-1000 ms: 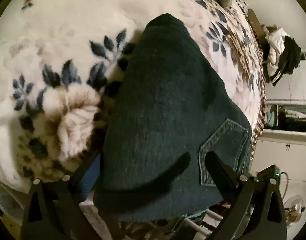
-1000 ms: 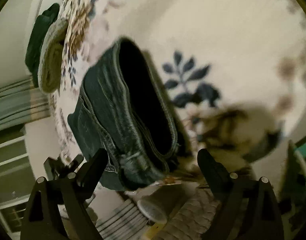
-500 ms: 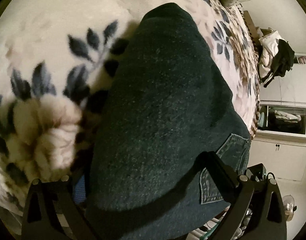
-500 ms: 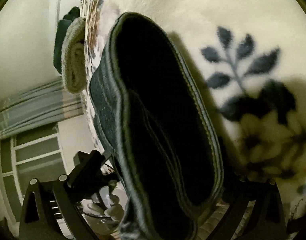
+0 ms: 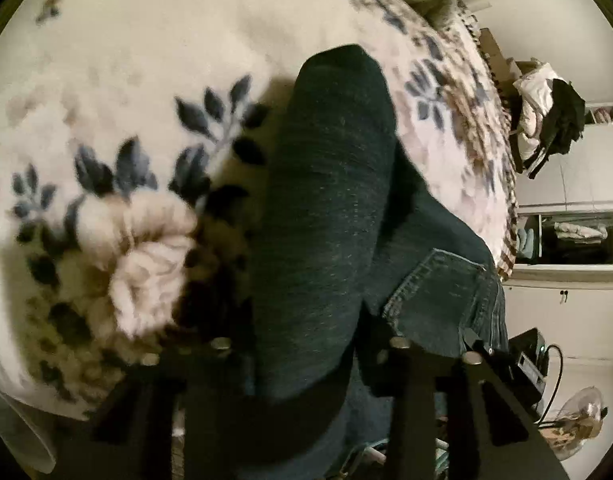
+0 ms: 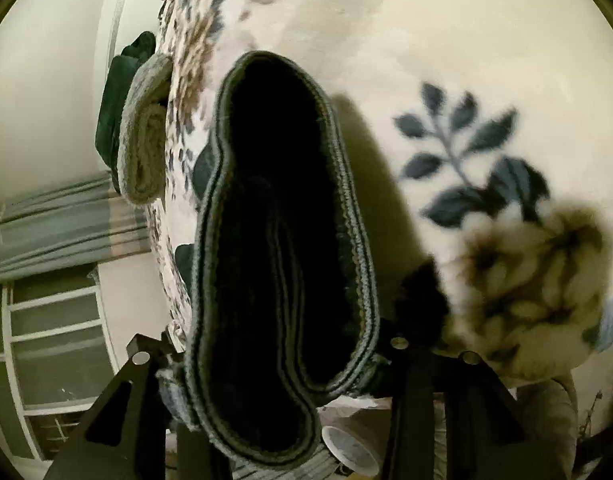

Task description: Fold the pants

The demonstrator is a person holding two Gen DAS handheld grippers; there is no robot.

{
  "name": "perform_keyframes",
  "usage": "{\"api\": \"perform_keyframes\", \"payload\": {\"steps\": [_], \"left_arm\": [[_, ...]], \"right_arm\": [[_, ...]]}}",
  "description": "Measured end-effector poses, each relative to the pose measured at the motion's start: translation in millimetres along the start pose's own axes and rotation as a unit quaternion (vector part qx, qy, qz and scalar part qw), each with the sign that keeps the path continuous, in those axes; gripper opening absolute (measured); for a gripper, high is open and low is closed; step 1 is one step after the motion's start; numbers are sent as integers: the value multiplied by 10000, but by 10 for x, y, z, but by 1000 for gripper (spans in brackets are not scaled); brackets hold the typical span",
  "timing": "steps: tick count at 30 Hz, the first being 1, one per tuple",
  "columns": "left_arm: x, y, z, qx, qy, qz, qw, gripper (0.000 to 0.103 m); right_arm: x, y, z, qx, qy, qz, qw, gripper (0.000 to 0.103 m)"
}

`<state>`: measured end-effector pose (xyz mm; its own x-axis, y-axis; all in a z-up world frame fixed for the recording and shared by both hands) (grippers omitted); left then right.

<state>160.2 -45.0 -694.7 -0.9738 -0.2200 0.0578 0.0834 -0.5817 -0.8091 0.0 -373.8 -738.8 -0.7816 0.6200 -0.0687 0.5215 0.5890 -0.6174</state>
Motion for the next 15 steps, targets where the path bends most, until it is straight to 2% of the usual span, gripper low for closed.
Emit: {"api": "perform_keyframes", "payload": {"steps": [3, 9, 15], "left_arm": [[59, -94, 107, -122, 214, 106, 9996, 22], [100, -409, 407, -62, 411, 311, 9987, 21], [-198, -897, 811, 178, 358, 633, 9972, 21]], "right_arm": [[-27, -97, -105, 47, -116, -35, 9999, 39], [-206, -253, -512, 22, -318, -57, 9995, 38], [-638, -350, -1230, -99, -781, -18, 9969, 38]]}}
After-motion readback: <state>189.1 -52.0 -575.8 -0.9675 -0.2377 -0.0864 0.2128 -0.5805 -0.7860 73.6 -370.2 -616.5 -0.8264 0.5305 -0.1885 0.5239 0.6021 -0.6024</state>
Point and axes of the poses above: each gripper's, at about its wrist camera, not at the fingertips, and y roughly the way its jaws point, z to its right, x to its underside, the point moved 7 cm from there along y, roughly the way its jaws point, and after that the axes turned 14 degrees about -y, right-handed, at the moved point
